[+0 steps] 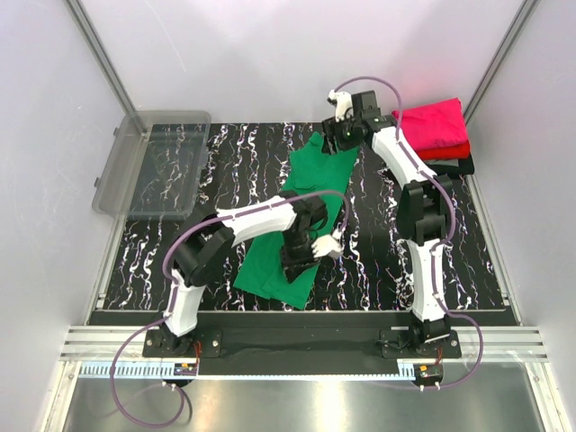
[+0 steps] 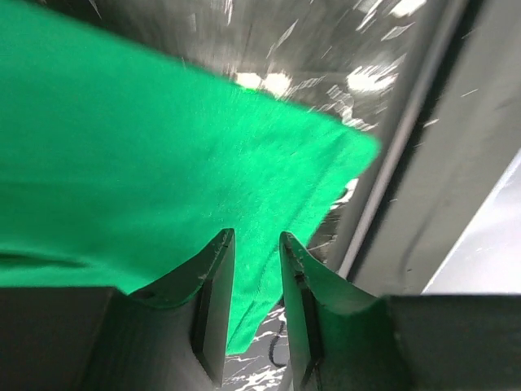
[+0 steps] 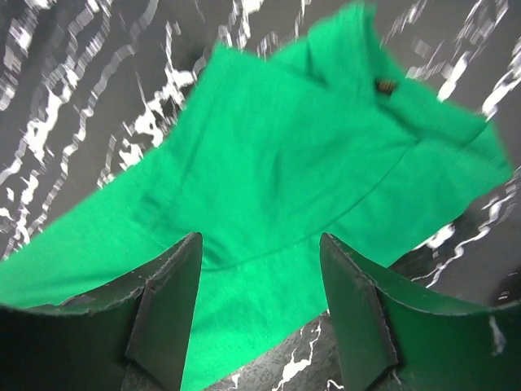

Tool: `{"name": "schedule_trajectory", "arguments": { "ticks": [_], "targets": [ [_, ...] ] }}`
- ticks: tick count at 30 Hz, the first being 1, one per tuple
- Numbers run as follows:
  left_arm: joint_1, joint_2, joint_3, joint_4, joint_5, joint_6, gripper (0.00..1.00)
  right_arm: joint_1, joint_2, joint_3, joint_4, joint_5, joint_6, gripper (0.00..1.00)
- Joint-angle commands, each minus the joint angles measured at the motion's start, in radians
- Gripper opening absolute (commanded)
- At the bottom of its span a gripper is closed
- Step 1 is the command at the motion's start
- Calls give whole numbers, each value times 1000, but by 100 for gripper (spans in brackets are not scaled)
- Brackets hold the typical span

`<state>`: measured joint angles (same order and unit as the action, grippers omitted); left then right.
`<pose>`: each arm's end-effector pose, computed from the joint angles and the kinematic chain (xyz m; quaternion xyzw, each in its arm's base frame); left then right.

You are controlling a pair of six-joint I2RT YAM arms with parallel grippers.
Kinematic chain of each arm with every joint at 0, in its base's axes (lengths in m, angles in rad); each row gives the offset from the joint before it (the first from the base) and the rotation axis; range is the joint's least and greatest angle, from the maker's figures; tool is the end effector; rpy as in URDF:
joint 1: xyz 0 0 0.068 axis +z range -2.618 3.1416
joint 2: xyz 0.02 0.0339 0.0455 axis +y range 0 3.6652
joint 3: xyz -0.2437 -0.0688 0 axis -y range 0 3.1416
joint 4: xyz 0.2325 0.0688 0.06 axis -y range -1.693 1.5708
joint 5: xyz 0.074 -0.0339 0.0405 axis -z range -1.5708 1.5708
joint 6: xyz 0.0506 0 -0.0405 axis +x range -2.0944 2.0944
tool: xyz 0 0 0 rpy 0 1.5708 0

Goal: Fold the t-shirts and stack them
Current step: Fold the tshirt

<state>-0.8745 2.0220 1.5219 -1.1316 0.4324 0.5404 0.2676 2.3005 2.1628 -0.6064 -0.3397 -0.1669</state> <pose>0.2093 -0.2835 0.1543 -0.6295 -0.7462 0.2065 0.0650 0.4879 0.1513 0.2402 -0.2609 0.8668 0.1745 0.3876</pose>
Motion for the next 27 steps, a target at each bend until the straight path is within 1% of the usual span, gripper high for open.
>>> {"name": "schedule_trajectory", "arguments": {
  "ticks": [1,7,16,21,23,27],
  "targets": [
    [-1,-25,-54,119,-46,3,32,-19,34,-51,-21,-39,15,66],
    [-1,29,-83,165,-31,-6,32,-19,135,54,-23,-59,32,67],
    [-24,125,23,170,17,-77,33,5,310,222,-20,-104,121,68],
    [-69,185,122,170,46,-102,33,7,415,346,7,-140,161,70],
    [-86,224,182,167,51,-106,33,5,454,390,20,-166,219,71],
    [-109,303,297,153,58,-117,34,15,479,442,62,-211,267,73]
  ]
}}
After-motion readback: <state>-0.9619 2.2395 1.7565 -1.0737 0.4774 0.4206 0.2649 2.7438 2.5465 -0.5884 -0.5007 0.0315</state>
